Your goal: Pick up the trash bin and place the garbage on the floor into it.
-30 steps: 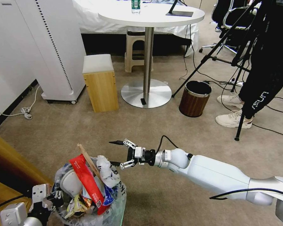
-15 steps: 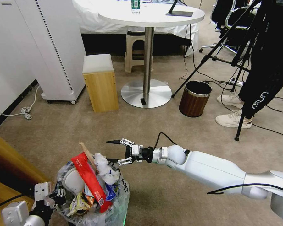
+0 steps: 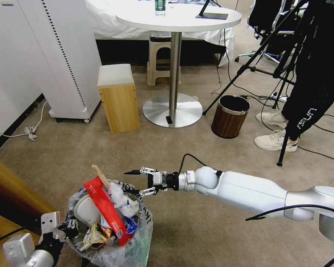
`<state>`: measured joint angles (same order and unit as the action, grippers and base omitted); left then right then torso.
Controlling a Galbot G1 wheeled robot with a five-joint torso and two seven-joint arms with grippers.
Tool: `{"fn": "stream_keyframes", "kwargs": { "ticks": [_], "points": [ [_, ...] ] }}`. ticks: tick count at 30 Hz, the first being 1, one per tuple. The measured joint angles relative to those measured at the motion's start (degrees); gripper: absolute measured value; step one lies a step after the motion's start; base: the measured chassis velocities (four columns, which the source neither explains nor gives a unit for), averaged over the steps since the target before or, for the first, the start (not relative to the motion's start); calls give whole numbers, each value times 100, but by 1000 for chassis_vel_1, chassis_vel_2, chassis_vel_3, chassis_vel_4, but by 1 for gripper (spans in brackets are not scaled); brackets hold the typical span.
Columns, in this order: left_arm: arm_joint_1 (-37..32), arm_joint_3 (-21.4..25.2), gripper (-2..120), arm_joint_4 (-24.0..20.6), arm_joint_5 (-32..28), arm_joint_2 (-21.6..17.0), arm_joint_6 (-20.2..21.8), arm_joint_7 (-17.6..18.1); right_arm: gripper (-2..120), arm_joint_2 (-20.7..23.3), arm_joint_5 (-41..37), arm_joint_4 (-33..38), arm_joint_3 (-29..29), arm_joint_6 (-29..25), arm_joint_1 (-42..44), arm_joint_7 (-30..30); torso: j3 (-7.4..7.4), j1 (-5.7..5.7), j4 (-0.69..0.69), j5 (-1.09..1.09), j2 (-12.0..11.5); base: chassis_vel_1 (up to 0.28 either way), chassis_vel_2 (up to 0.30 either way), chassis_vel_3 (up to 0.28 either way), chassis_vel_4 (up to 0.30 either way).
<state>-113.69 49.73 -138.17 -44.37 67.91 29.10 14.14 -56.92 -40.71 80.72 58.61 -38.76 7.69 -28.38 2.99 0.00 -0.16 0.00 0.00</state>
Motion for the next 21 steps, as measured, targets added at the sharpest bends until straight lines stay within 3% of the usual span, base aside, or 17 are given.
{"fn": "stream_keyframes", "kwargs": {
  "ticks": [10, 17, 21],
  "points": [
    [34, 0, 0, 94, -7, -2, 8, 30, 53, 151, -10, 197, -265, -19, 158, -76, 0, 0, 1, 0, 0, 0, 0, 0, 0],
    [-7, 59, 0, 118, -118, -215, 104, 80, 52, 417, -7, 429, -1012, -5, 547, -53, 0, 0, 2, 0, 0, 0, 0, 0, 0],
    [40, 141, 0, 186, -477, -542, 245, 245, 53, 691, 9, 638, -1659, 41, 996, 18, 0, 0, 1, 1, 0, 0, 0, 0, 0]
  ]
}}
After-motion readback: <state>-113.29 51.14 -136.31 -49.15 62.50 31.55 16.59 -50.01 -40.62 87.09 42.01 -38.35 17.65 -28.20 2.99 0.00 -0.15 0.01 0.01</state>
